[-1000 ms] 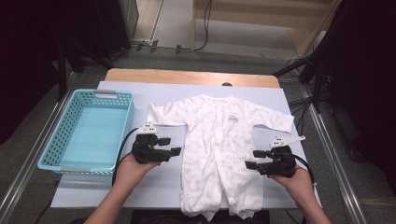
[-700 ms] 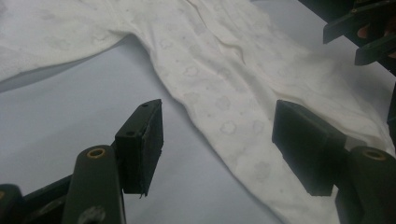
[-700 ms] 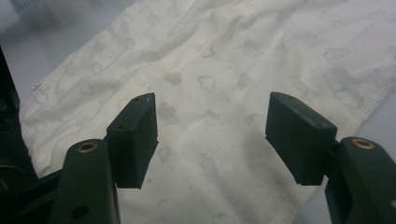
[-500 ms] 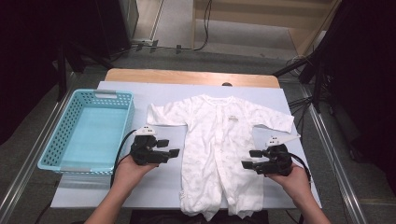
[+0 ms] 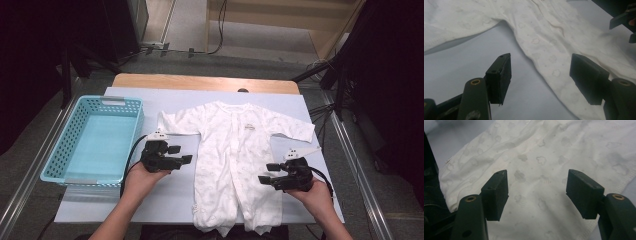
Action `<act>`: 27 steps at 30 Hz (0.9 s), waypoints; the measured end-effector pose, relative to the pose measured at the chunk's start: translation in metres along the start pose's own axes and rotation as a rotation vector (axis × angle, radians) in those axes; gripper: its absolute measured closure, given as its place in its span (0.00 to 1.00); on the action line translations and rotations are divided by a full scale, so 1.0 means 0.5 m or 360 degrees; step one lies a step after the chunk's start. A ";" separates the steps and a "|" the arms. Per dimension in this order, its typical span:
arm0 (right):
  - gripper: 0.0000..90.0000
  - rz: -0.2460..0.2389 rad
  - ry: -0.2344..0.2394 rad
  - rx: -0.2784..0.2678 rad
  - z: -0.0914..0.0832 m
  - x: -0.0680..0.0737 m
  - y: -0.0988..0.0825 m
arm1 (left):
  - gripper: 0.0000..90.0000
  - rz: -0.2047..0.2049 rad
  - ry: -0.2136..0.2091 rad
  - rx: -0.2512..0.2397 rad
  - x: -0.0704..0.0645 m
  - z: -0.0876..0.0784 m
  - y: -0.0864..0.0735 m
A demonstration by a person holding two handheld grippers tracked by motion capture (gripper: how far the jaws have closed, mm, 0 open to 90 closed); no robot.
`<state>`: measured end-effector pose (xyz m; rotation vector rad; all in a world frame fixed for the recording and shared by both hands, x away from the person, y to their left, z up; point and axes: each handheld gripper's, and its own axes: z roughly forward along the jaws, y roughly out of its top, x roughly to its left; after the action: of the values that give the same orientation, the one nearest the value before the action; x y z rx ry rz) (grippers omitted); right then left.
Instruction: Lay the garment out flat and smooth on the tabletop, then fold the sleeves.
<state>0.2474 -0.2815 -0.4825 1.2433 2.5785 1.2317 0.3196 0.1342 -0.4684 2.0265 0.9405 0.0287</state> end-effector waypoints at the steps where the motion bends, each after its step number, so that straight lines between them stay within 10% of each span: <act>1: 0.36 -0.0002 0.0000 -0.0002 -0.001 0.001 0.000 | 0.38 0.0002 0.0009 0.0006 0.002 0.002 0.002; 27: 0.36 -0.0061 0.0039 0.0014 0.012 0.030 0.005 | 0.38 -0.0028 0.0206 0.0004 0.074 0.035 0.041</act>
<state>0.2410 -0.2669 -0.4804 1.1814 2.6150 1.2378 0.3645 0.1385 -0.4760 2.0379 1.0391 0.1511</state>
